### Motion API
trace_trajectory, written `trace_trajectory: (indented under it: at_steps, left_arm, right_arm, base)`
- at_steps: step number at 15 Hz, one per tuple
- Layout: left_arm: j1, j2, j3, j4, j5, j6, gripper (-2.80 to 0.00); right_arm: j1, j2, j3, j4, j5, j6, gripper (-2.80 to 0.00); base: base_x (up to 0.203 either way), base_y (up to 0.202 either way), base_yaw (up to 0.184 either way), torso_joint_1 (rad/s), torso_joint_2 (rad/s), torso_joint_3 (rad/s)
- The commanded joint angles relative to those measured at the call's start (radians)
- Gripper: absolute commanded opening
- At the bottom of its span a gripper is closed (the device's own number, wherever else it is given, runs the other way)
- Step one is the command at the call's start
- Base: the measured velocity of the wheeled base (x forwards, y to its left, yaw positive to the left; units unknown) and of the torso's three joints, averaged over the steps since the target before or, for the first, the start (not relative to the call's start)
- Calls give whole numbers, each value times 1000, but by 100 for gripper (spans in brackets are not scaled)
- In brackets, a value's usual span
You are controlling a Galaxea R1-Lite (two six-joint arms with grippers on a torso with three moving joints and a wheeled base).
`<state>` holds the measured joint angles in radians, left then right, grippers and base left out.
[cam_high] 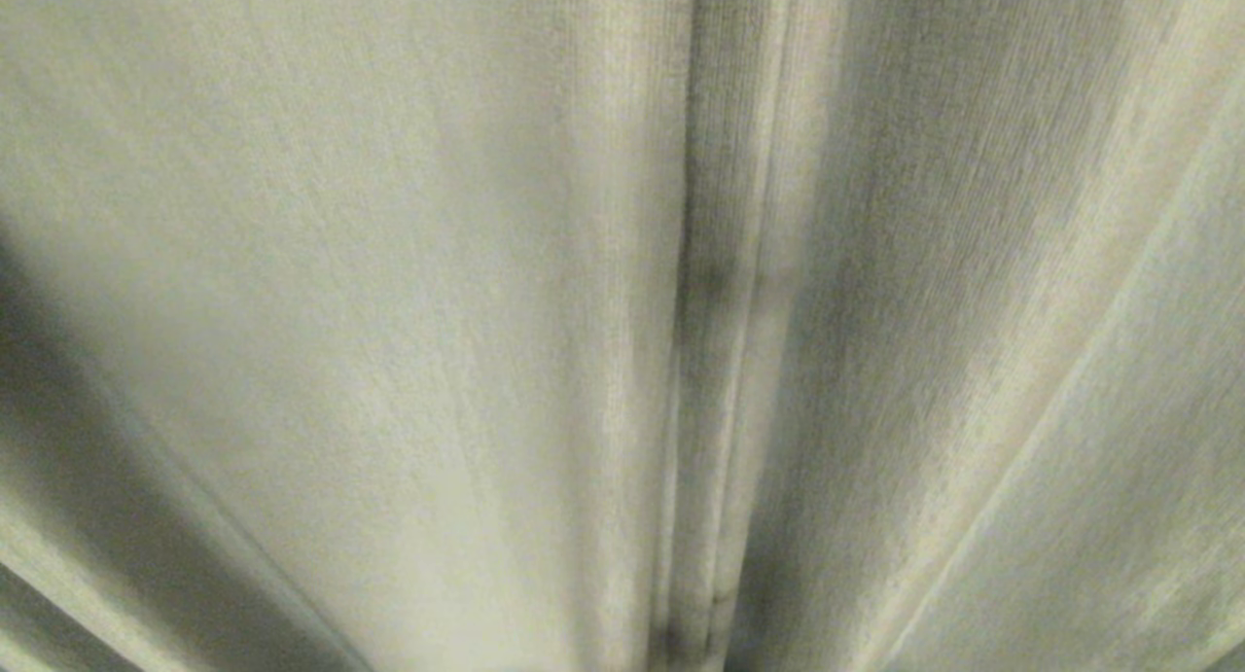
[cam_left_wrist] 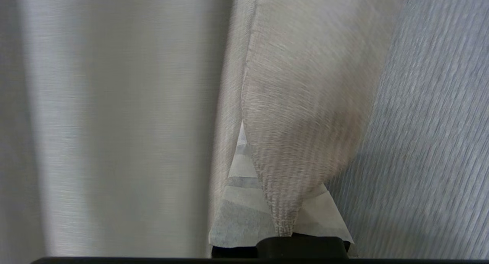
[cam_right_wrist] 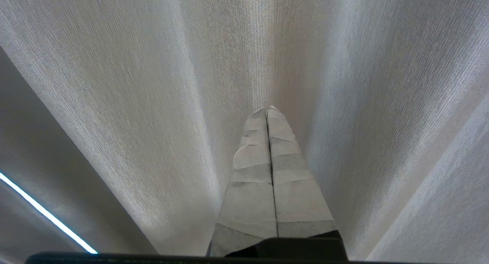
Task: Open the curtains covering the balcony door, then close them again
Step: Pull the outer curtains open on both sides
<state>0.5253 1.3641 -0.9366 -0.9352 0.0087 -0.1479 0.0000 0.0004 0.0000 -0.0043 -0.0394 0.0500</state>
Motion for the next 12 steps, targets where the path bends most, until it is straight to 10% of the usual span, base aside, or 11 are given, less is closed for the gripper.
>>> trace_trajectory:
  at_steps: [1, 12]
  left_arm:
    - [86, 54, -13, -11, -21, -22, -280]
    - [311, 212, -93, -91, -74, -81, -280]
  right_arm:
    - [0, 0, 0, 0, -1, 1, -280]
    - [0, 0, 0, 0, -1, 1, -280]
  base:
    - [0, 0, 0, 0, 0, 0]
    - [0, 0, 0, 0, 0, 0]
